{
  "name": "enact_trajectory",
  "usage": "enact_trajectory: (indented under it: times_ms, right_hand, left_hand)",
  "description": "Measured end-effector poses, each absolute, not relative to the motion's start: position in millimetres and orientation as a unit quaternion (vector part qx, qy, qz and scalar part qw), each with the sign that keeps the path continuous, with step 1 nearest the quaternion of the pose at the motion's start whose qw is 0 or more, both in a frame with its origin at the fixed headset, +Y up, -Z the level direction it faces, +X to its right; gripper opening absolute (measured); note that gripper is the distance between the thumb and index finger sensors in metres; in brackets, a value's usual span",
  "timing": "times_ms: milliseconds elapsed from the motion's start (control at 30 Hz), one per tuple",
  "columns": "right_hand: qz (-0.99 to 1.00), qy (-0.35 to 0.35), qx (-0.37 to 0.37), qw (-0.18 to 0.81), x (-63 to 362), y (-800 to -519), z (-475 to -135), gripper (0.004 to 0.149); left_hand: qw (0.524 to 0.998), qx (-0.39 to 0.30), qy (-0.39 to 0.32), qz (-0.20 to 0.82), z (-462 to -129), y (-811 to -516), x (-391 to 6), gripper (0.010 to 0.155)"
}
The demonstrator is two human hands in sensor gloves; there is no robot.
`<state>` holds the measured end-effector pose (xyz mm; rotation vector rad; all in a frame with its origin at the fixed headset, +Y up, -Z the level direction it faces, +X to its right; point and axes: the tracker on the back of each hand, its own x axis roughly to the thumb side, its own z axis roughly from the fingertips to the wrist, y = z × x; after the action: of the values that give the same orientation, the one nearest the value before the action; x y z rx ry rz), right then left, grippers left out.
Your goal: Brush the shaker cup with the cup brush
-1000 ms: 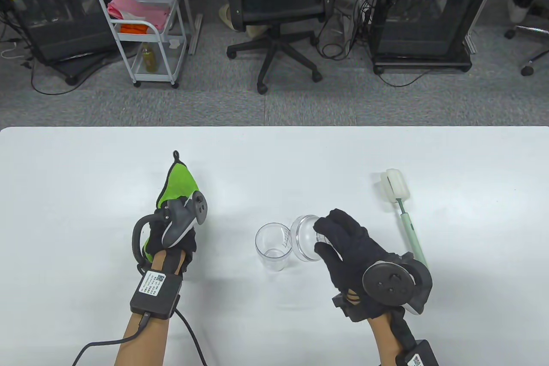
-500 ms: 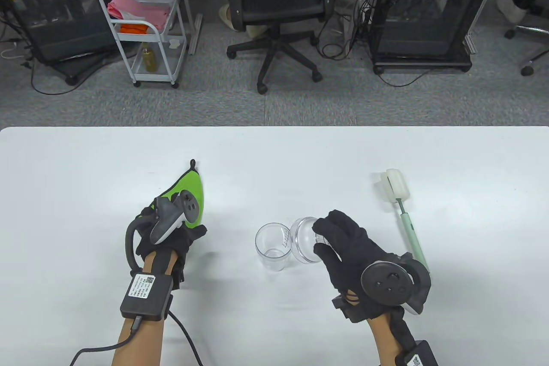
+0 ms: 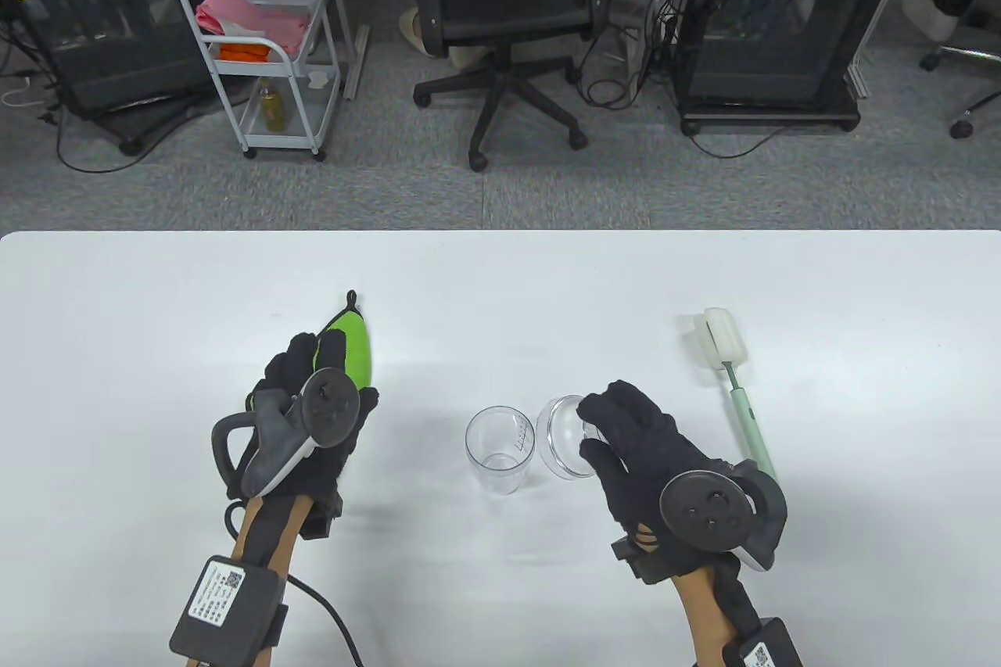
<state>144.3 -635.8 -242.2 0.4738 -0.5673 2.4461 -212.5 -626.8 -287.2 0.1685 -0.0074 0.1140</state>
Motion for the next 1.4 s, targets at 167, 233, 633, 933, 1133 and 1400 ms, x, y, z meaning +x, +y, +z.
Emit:
enact_trajectory:
  times_ms: [167,233,633,933,1133,1400]
  right_hand:
    - [0.936,-0.196,0.170,0.238,137,-646,-246,0.052]
    - [0.940,-0.189,0.170,0.226,131,-645,-247,0.052]
    - [0.968,-0.102,0.202,0.112,38,-624,-284,0.053]
    - [0.976,-0.051,0.205,0.060,13,-636,-297,0.053]
    - [0.976,-0.064,0.202,0.047,8,-643,-295,0.052]
    - [0.978,-0.075,0.190,0.043,10,-645,-291,0.053]
  left_hand:
    - [0.986,0.126,-0.059,0.087,-253,-646,-203,0.073]
    - [0.990,0.102,-0.068,0.071,-253,-653,-204,0.074]
    - [0.992,0.089,-0.074,0.044,-250,-660,-210,0.078]
    - [0.993,0.081,-0.070,0.046,-252,-662,-210,0.079]
    - [0.994,0.076,-0.072,0.044,-253,-665,-209,0.079]
    - [0.995,0.065,-0.075,0.032,-255,-670,-205,0.080]
